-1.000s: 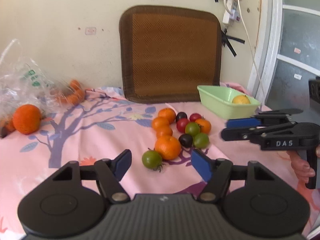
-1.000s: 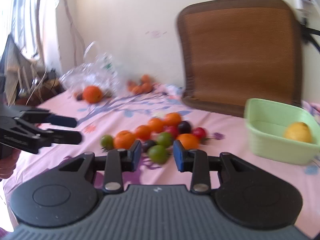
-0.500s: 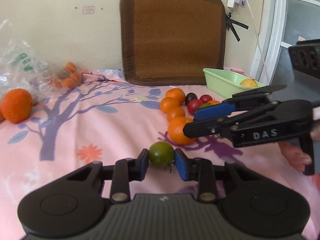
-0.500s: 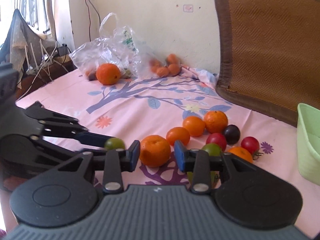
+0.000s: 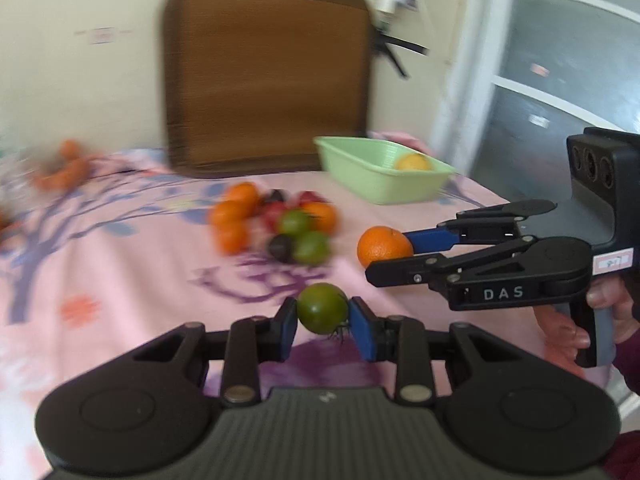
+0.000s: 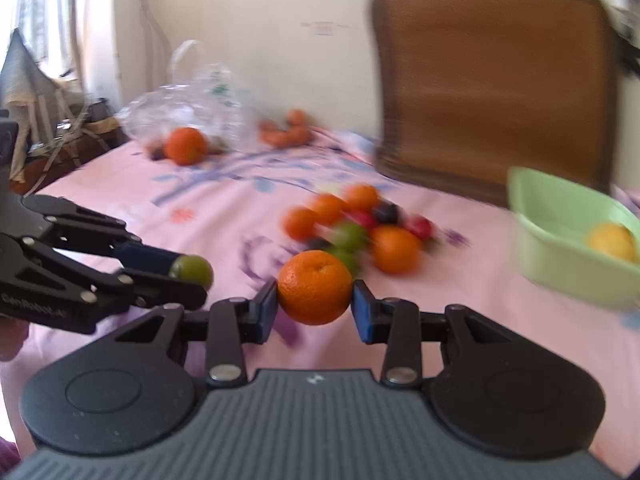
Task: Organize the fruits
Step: 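Lower both held fruits into the green basket and open both tools, then grasp an orange tomato with the left tool while the right tool grasps a green tomato, then place both held tomatoes into the green basket and open both tools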
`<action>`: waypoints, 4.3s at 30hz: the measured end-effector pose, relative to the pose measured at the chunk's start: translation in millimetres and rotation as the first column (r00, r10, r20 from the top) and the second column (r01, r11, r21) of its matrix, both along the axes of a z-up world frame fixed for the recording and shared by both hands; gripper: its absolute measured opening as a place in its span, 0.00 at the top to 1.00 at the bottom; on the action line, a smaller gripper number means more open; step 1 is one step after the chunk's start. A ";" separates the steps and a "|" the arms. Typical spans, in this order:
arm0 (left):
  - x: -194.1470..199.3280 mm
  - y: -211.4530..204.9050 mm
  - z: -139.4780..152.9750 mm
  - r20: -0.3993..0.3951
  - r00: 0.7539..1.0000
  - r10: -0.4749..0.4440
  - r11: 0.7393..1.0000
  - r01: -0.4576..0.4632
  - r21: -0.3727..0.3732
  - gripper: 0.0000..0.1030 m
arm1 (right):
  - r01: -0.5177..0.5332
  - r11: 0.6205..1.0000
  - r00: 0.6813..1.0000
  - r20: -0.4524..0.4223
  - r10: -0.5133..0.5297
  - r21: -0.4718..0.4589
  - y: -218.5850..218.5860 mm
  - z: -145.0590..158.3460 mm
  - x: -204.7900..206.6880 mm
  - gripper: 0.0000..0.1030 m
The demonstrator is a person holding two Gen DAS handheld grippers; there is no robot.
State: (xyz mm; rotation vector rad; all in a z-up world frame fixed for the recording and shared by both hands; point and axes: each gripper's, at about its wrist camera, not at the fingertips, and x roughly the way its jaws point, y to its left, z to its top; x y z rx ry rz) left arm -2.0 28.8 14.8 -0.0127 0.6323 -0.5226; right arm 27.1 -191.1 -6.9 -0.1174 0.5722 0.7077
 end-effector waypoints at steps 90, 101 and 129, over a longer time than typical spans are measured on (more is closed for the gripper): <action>20.0 -45.6 -23.3 -0.104 0.992 0.070 0.993 -0.079 -0.091 0.71 | 0.186 0.982 0.983 0.005 -0.186 0.018 -64.3 -28.4 -16.3 0.68; 30.6 -64.3 -12.5 -0.088 0.994 0.065 0.993 -0.073 -0.096 0.71 | 0.199 0.975 0.980 -0.024 -0.198 0.098 -87.9 -26.5 -13.2 0.68; 244.3 -134.9 23.5 -0.155 0.988 -0.011 0.996 -0.003 -0.089 0.60 | 0.316 0.948 0.935 0.161 -0.316 0.025 -95.7 -5.6 118.7 0.66</action>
